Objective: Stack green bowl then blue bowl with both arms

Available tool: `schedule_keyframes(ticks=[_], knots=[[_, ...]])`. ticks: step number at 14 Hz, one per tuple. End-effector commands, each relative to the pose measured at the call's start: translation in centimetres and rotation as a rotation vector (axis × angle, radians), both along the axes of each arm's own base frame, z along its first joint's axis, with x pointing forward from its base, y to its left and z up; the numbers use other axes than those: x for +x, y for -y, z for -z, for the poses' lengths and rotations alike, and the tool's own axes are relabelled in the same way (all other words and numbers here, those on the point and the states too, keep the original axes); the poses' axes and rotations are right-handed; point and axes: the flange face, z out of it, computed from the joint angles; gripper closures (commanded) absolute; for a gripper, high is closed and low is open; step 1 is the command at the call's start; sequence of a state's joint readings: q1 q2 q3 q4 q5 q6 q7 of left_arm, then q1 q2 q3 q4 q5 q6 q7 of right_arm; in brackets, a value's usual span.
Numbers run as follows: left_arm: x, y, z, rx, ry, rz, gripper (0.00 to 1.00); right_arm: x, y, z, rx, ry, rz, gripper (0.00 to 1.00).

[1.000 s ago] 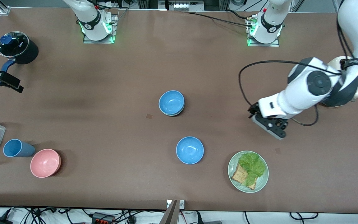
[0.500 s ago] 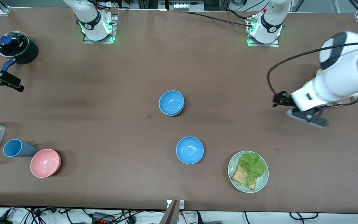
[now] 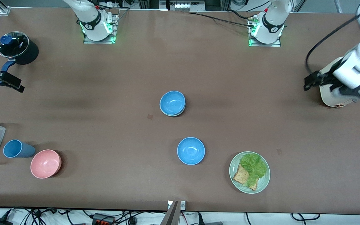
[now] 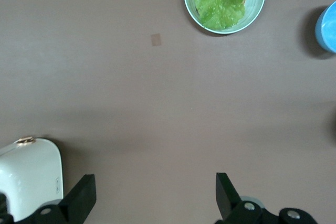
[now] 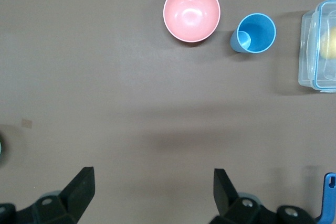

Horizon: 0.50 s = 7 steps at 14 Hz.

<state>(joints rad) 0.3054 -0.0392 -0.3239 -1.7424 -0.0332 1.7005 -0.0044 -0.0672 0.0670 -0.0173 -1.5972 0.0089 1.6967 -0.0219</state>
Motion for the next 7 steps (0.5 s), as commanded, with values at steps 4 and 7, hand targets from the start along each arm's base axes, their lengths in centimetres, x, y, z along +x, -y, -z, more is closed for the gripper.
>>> schedule_keyframes(ticks=[4, 7], knots=[[-2.2, 1.7, -1.0, -0.019, -0.085, 0.015, 0.00, -0.4, 0.0, -0.6, 0.001, 0.009, -0.001, 0.00], [-2.1, 2.2, -1.7, -0.025, -0.090, 0.023, 0.00, -0.4, 0.1, -0.6, -0.003, 0.009, 0.000, 0.00]])
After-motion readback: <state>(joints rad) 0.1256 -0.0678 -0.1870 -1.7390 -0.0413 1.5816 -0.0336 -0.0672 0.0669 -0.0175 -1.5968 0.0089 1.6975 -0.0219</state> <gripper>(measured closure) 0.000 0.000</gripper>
